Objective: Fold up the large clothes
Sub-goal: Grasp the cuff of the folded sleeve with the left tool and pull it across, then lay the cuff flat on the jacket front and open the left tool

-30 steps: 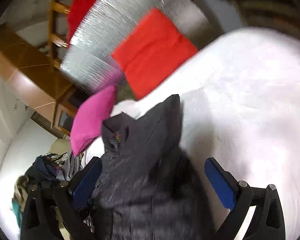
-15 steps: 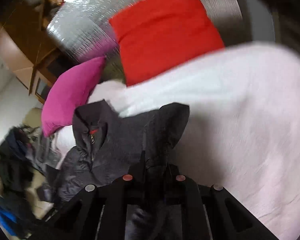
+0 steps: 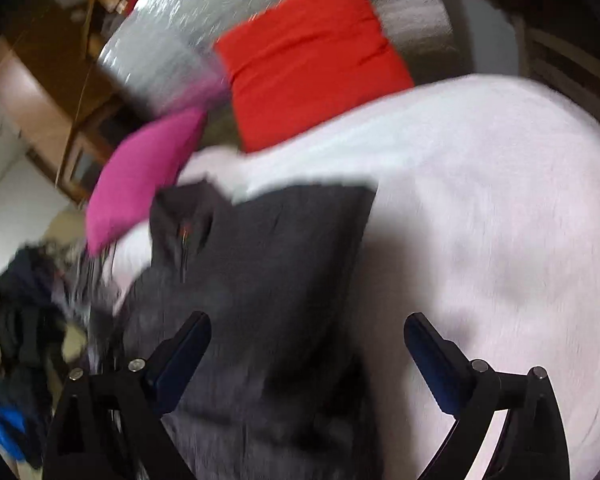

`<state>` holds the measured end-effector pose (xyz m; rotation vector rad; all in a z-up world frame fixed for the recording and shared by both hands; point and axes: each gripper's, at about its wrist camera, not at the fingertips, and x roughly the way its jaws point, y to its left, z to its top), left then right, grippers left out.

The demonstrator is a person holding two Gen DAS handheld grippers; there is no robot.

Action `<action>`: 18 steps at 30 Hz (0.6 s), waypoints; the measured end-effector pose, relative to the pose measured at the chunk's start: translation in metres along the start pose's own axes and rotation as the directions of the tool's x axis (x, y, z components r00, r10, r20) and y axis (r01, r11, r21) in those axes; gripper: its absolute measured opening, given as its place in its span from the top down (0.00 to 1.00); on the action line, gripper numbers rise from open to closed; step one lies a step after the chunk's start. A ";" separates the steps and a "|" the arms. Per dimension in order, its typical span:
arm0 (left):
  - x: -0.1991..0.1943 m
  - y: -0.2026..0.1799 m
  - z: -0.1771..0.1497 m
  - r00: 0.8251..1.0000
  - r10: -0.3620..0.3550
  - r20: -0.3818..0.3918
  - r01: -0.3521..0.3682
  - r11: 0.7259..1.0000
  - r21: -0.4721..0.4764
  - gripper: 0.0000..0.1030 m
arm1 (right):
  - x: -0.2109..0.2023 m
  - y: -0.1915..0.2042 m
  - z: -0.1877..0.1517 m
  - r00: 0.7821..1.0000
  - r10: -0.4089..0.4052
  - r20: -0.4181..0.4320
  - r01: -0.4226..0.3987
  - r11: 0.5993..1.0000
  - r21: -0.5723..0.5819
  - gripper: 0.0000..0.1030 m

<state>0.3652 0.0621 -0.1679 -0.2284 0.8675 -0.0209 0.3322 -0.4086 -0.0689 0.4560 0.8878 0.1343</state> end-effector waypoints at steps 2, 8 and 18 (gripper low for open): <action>-0.001 0.000 0.001 1.000 0.004 -0.004 -0.004 1.000 0.003 0.75 | 0.011 0.006 -0.011 0.998 -0.052 -0.035 0.049 0.996 -0.068 0.06; -0.002 -0.004 0.001 1.000 0.006 -0.012 -0.006 0.999 0.042 0.70 | 0.013 0.002 -0.019 0.995 -0.066 -0.070 0.059 0.993 -0.102 0.82; -0.001 -0.008 0.002 0.999 0.033 -0.019 -0.032 0.996 0.082 0.60 | 0.010 -0.014 -0.022 0.993 -0.078 -0.090 0.076 0.997 -0.021 0.66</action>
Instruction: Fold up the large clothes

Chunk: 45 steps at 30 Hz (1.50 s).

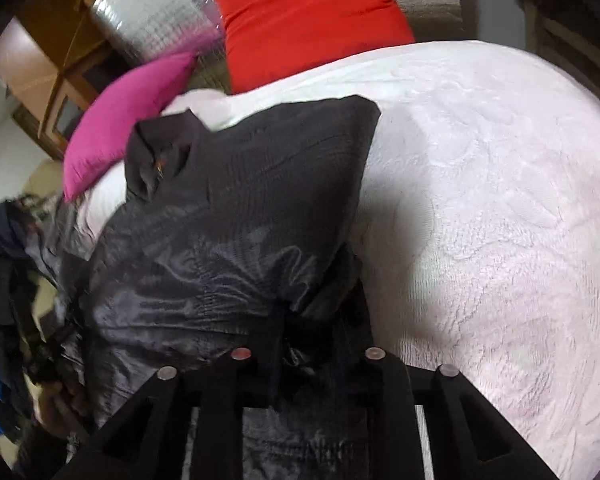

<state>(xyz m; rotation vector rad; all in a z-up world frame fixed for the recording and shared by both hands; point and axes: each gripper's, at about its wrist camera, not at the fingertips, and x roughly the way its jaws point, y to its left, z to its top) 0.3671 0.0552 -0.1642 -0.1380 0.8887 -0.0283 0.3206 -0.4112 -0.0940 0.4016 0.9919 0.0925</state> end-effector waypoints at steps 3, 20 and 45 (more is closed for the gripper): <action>-0.021 0.003 0.002 0.999 0.015 0.030 -0.015 1.000 0.002 0.44 | -0.030 0.003 0.000 0.996 -0.022 0.081 0.022 1.000 0.005 0.26; -0.002 -0.025 -0.002 0.998 0.057 -0.034 -0.054 0.996 0.075 0.26 | 0.009 0.036 0.004 0.991 0.136 0.007 -0.136 0.990 0.041 0.27; -0.026 -0.004 0.011 0.999 0.025 0.021 -0.025 1.000 0.005 0.21 | 0.032 0.057 0.050 0.988 0.154 0.017 -0.155 0.985 0.069 0.26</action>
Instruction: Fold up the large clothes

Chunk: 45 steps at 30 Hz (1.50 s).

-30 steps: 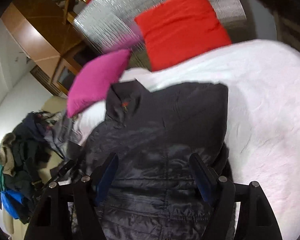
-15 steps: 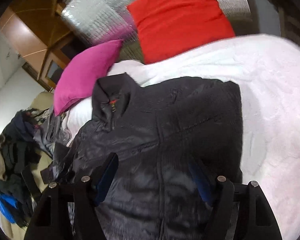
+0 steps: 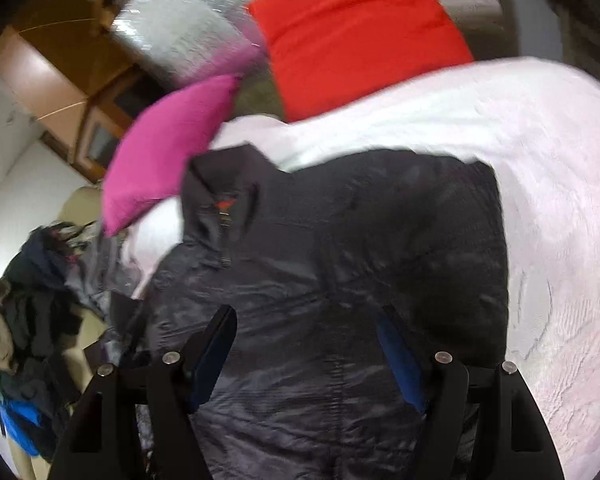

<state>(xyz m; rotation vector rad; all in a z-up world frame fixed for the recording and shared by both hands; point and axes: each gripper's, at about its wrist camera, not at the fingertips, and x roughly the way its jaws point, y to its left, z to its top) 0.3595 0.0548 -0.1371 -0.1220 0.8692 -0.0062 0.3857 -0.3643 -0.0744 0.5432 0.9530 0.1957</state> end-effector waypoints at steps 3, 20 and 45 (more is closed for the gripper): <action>-0.006 0.009 -0.003 1.000 -0.024 0.006 0.024 0.999 -0.042 0.21 | -0.008 0.001 -0.004 1.000 0.023 0.016 -0.023 1.000 -0.001 0.26; 0.009 0.009 0.006 0.996 -0.053 -0.076 0.048 0.997 -0.061 0.88 | -0.010 0.011 -0.052 0.999 0.005 -0.050 -0.011 0.991 -0.133 0.26; 0.019 -0.045 -0.014 0.998 -0.013 -0.054 0.019 0.994 0.111 0.28 | -0.005 -0.020 -0.002 1.000 0.031 0.005 -0.031 0.994 0.104 0.26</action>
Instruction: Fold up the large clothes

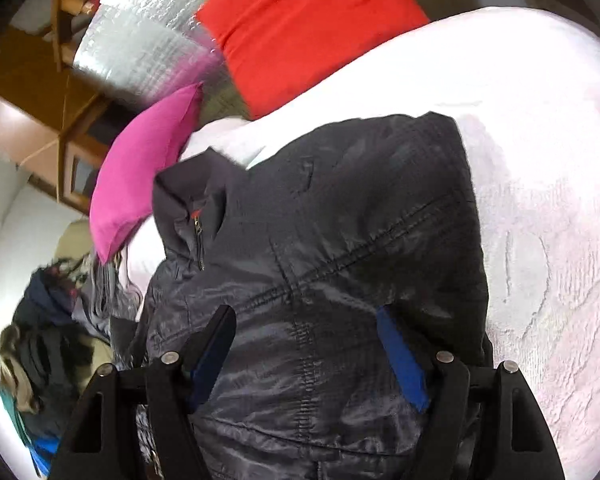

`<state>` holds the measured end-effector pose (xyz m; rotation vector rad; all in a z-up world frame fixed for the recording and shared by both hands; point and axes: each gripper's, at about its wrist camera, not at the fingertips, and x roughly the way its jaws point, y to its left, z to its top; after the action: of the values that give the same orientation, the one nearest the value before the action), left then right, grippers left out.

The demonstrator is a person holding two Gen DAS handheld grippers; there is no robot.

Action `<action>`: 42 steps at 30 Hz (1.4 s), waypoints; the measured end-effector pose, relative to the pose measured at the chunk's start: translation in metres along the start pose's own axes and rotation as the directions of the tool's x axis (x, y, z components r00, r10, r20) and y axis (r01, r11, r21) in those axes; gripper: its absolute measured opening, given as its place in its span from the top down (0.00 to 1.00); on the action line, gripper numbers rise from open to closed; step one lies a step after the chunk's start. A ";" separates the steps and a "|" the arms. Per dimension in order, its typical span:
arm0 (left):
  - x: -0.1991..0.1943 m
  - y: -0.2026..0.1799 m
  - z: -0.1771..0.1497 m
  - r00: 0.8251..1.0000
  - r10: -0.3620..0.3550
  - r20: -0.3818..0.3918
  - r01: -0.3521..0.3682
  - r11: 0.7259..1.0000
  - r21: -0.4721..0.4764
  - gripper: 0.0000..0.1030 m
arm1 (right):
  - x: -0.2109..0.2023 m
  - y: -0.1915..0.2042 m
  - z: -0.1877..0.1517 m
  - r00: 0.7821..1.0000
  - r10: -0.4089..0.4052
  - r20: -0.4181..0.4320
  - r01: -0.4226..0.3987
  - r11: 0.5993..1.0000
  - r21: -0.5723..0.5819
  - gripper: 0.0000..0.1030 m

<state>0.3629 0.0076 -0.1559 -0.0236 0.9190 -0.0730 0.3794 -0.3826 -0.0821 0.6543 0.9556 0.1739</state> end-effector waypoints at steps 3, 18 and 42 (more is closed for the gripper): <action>-0.006 -0.005 0.000 0.999 0.022 0.031 -0.022 0.999 0.028 0.28 | -0.030 0.029 -0.010 0.999 0.045 0.023 -0.042 0.993 -0.113 0.26; -0.148 0.065 -0.048 0.980 -0.121 0.158 0.147 0.975 -0.168 0.23 | -0.084 0.060 -0.089 0.993 0.012 0.120 0.012 0.980 -0.201 0.21; -0.269 0.069 -0.208 0.967 -0.138 0.212 0.184 0.959 -0.214 0.22 | -0.260 0.015 -0.320 0.940 -0.049 0.336 0.127 0.968 -0.215 0.18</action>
<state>0.0382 0.0986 -0.0725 -0.3189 0.7237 -0.1133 -0.0256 -0.3376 -0.0202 0.4040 0.6275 0.0911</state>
